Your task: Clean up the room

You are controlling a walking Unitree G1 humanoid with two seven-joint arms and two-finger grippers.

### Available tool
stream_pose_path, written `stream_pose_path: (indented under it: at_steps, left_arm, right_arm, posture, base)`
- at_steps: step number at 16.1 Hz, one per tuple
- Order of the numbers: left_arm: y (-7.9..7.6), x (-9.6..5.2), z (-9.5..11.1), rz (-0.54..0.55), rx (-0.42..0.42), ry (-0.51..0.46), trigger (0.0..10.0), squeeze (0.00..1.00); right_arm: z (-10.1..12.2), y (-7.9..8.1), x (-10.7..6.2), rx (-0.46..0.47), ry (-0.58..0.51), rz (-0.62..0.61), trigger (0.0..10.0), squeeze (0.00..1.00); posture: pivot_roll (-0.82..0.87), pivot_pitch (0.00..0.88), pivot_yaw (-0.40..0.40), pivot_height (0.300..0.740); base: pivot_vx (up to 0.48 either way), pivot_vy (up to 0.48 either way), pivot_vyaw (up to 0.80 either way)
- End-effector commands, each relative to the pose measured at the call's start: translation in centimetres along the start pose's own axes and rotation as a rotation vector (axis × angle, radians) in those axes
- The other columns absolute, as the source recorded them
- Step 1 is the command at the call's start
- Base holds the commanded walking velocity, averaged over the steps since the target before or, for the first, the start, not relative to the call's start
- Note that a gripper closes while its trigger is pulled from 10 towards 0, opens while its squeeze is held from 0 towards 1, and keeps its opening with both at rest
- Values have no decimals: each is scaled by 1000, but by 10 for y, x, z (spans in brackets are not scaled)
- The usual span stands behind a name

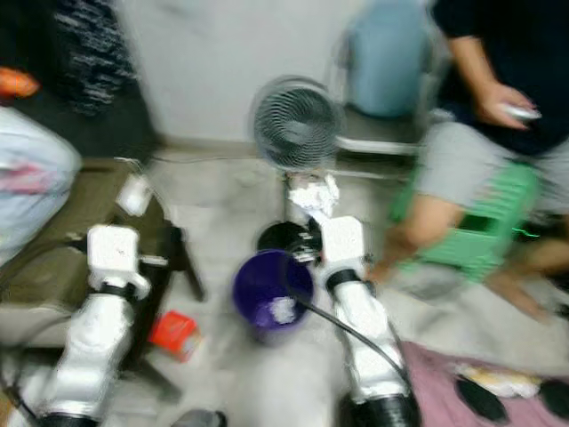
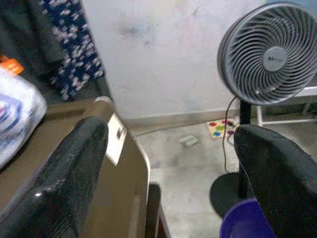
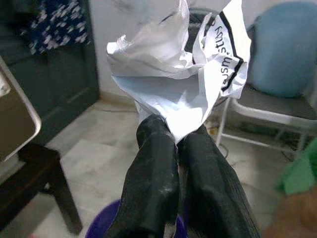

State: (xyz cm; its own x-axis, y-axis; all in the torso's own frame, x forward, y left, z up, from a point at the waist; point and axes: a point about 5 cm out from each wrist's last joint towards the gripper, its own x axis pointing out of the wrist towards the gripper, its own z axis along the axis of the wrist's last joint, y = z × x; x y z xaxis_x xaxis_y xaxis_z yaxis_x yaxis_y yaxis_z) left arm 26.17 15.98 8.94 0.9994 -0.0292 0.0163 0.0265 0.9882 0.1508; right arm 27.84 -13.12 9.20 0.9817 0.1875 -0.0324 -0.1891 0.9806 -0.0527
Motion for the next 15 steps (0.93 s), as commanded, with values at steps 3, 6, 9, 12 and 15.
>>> stream_pose_path:
  at_steps: [3, 6, 9, 12, 15]
  left_arm:
    - [2, 1, 1, -6, 6, 5, 10000, 0]
    - [2, 1, 0, -14, -6, 10, 10000, 0]
    - [2, 0, 0, -16, -19, 11, 10000, 0]
    - [1, 0, 1, -27, -25, 7, 10000, 0]
    - [1, 0, 1, -31, -26, 5, 10000, 0]
  right_arm:
    - [1, 0, 1, 14, -4, -16, 10000, 0]
    - [1, -2, 1, 25, 0, -30, 10000, 0]
    - [1, -3, 1, 25, 1, -33, 10000, 0]
    - [0, -3, 1, 26, 3, -36, 10000, 0]
    - [-1, -3, 1, 33, 11, -42, 10000, 0]
  posture:
    - [76, 0, -34, 740]
    - [76, 0, -34, 740]
    - [74, 0, -35, 740]
    - [73, 0, -34, 740]
    - [72, 0, -31, 740]
  base:
    - [0, 0, 688]
    - [0, 0, 0]
    - [0, 0, 0]
    - [0, 0, 0]
    - [0, 0, 0]
